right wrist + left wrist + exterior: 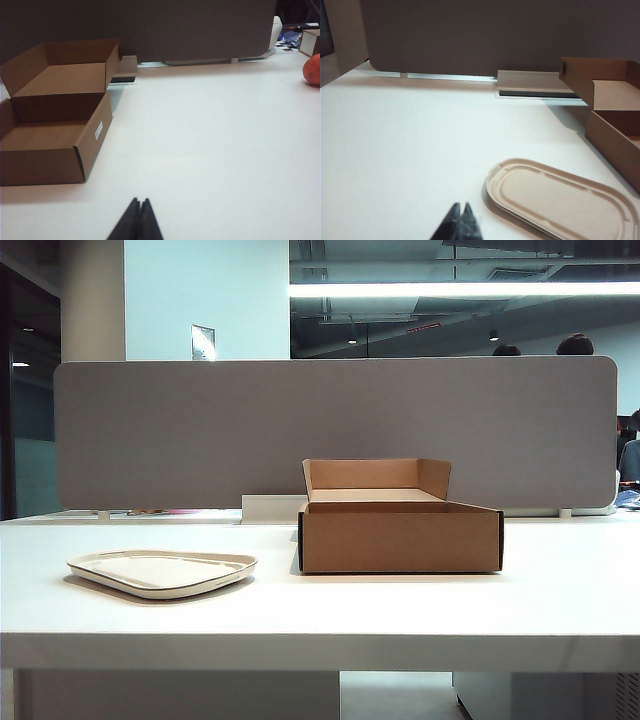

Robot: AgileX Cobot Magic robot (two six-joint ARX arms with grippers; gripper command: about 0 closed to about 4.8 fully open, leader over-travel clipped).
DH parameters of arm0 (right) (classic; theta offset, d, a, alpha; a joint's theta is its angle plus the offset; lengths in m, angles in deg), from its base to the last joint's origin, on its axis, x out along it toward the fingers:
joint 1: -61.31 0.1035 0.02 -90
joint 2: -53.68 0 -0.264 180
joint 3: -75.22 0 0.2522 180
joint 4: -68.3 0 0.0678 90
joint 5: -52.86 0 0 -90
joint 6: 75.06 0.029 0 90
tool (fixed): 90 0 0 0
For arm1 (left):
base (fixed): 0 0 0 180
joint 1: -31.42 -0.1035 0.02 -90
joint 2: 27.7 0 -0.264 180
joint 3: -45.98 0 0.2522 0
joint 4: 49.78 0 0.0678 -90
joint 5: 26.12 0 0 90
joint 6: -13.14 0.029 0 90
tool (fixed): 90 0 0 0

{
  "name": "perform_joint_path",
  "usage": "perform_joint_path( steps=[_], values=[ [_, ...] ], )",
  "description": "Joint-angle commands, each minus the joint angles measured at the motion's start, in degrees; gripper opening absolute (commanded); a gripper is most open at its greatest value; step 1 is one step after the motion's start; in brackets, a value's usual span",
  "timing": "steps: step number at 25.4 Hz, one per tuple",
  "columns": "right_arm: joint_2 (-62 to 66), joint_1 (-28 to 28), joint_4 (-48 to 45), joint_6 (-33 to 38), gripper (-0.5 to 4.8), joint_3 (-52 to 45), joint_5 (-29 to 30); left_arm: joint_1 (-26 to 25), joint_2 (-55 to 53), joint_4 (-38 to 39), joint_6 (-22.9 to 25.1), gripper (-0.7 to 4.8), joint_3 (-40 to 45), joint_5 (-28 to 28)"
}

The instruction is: Pick up the lid and place it into the paper box.

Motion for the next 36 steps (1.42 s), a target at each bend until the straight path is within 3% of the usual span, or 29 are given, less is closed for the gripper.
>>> perform_joint_path(
  steps=[1, 11, 15, 17, 24, 36],
  values=[
    [-0.11, -0.02, -0.74, -0.11, -0.05, -0.35, 0.09, 0.00, -0.07, -0.72, 0.09, -0.03, -0.17, 0.24],
    [-0.11, 0.00, -1.42, 0.20, -0.05, -0.35, 0.15, 0.00, -0.07, -0.72, 0.09, -0.03, -0.17, 0.24],
    [-0.11, 0.00, -1.42, 3.02, -0.05, -0.35, 2.93, 0.00, -0.07, -0.74, 0.07, -0.03, -0.17, 0.26],
    [-0.11, 0.00, -1.42, 4.04, -0.05, -0.35, 6.21, 0.00, -0.04, -0.74, 0.09, -0.03, -0.17, 0.24],
    [-0.11, 0.00, -1.29, 4.81, -0.06, -0.37, 25.79, 0.00, -0.04, -0.24, 0.09, -0.03, -0.17, 0.46],
    [-0.11, 0.00, 0.15, 4.81, -0.06, -0.37, 43.58, 0.00, -0.07, 0.63, 0.07, -0.03, -0.17, 0.48]
  ],
)
